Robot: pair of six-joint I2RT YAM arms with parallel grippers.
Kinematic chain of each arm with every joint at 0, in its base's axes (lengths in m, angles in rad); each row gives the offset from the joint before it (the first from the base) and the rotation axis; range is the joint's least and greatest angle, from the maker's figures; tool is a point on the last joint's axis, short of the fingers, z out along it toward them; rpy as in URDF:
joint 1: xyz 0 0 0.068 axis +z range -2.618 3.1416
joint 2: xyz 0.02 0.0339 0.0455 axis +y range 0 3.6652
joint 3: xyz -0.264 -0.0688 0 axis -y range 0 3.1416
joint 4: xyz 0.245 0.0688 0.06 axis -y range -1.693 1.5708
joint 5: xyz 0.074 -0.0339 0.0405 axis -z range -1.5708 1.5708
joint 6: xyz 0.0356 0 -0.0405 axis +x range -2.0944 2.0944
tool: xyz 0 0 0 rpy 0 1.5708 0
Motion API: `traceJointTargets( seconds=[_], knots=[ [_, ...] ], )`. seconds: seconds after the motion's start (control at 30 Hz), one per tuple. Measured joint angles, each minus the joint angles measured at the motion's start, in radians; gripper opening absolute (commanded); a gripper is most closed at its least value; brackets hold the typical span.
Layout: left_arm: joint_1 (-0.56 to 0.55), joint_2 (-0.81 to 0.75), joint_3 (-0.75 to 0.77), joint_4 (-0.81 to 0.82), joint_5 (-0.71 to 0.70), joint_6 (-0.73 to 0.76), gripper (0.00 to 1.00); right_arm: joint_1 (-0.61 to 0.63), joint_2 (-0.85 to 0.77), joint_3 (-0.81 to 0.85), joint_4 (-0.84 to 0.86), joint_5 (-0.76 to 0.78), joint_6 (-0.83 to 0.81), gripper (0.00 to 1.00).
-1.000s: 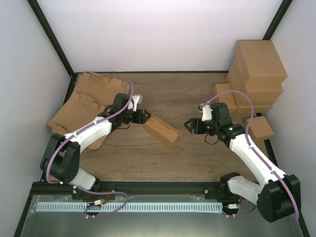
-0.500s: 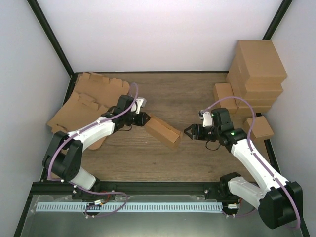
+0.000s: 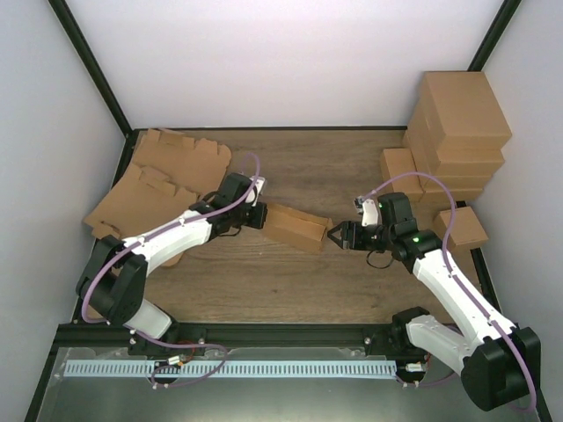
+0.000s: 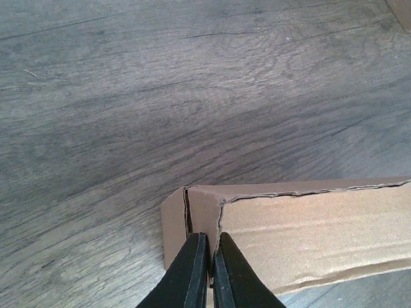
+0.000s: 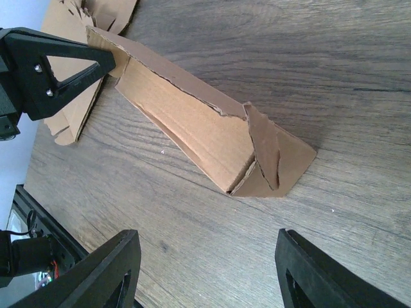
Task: Fold the paper box
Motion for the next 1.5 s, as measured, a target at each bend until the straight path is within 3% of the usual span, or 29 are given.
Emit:
traceJointTargets(
  seconds=[0.37, 0.73, 0.9, 1.03, 1.17, 1.23, 1.5],
  knots=[
    [-0.054, 0.007, 0.056, -0.105, -0.149, 0.033, 0.06, 0.0, -0.005, 0.0, -0.001, 0.009, -0.005, 0.6],
    [-0.055, 0.046, 0.092, -0.178, -0.174, 0.076, 0.07, 0.0, 0.008, 0.0, -0.001, 0.01, -0.023, 0.6],
    [-0.061, 0.051, 0.092, -0.179, -0.175, 0.071, 0.07, 0.001, 0.008, 0.0, -0.001, 0.023, -0.024, 0.51],
    [-0.066, 0.051, 0.092, -0.178, -0.174, 0.051, 0.08, 0.018, 0.008, 0.0, 0.002, 0.054, -0.031, 0.5],
    [-0.073, 0.051, 0.092, -0.181, -0.174, 0.022, 0.36, 0.05, 0.009, 0.0, 0.023, 0.096, -0.051, 0.54],
    [-0.074, 0.05, 0.092, -0.186, -0.172, 0.01, 0.44, 0.054, 0.013, 0.003, 0.03, 0.113, -0.065, 0.54],
    [-0.074, 0.0, 0.1, -0.212, -0.195, -0.034, 0.45, 0.059, 0.056, 0.037, 0.036, 0.179, -0.115, 0.43]
  ],
)
